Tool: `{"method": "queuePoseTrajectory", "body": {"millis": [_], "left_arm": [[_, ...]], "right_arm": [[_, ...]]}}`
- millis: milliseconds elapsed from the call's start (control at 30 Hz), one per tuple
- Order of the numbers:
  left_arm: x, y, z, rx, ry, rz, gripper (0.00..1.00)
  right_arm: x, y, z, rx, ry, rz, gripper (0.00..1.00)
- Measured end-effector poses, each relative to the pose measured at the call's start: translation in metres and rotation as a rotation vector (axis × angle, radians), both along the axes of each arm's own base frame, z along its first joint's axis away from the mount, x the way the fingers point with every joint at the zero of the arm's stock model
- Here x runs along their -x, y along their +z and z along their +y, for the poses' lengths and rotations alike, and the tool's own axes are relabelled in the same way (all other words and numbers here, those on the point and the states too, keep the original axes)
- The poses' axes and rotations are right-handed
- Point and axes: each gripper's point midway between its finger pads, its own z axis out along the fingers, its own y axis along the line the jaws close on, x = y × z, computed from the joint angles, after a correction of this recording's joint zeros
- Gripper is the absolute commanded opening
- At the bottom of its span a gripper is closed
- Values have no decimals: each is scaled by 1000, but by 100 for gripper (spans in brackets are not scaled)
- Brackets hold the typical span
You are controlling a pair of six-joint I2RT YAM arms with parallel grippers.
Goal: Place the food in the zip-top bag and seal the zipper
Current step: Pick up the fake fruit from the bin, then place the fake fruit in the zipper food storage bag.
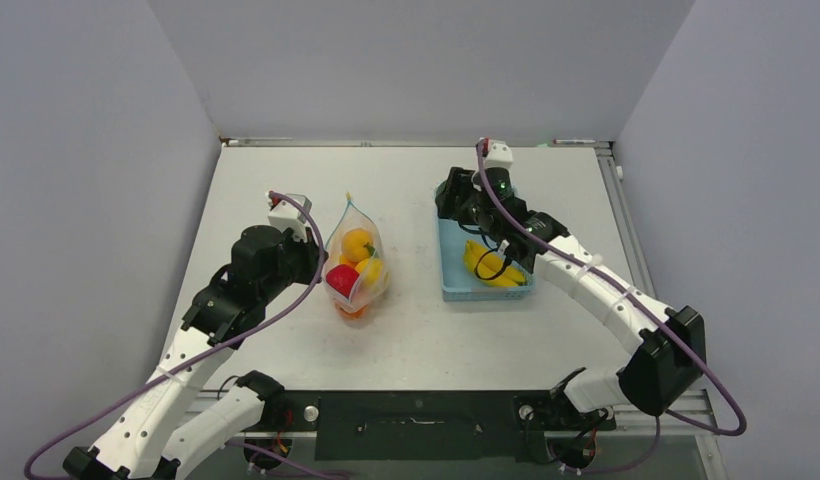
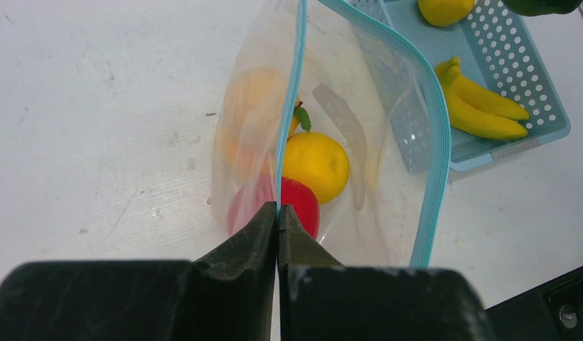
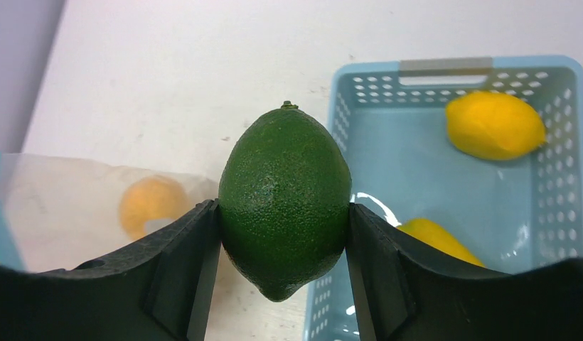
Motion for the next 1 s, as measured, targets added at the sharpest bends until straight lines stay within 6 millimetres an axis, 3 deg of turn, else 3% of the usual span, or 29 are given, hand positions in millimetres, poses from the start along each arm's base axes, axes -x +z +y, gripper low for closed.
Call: {"method": "queuePoseTrajectory", "body": {"millis": [267, 667, 833, 1000], "left_arm": [[0, 0, 0, 1, 0, -2, 0], [0, 0, 0, 1, 0, -2, 0], [0, 1, 0, 1, 0, -2, 0], [1, 1, 0, 2, 0, -5, 0]], "right_arm": [[24, 46, 39, -97, 191, -87, 38], [94, 92, 119, -129, 496, -186, 40], [112, 102, 141, -133, 565, -212, 43], [110, 90, 159, -93, 570, -194, 43]]}}
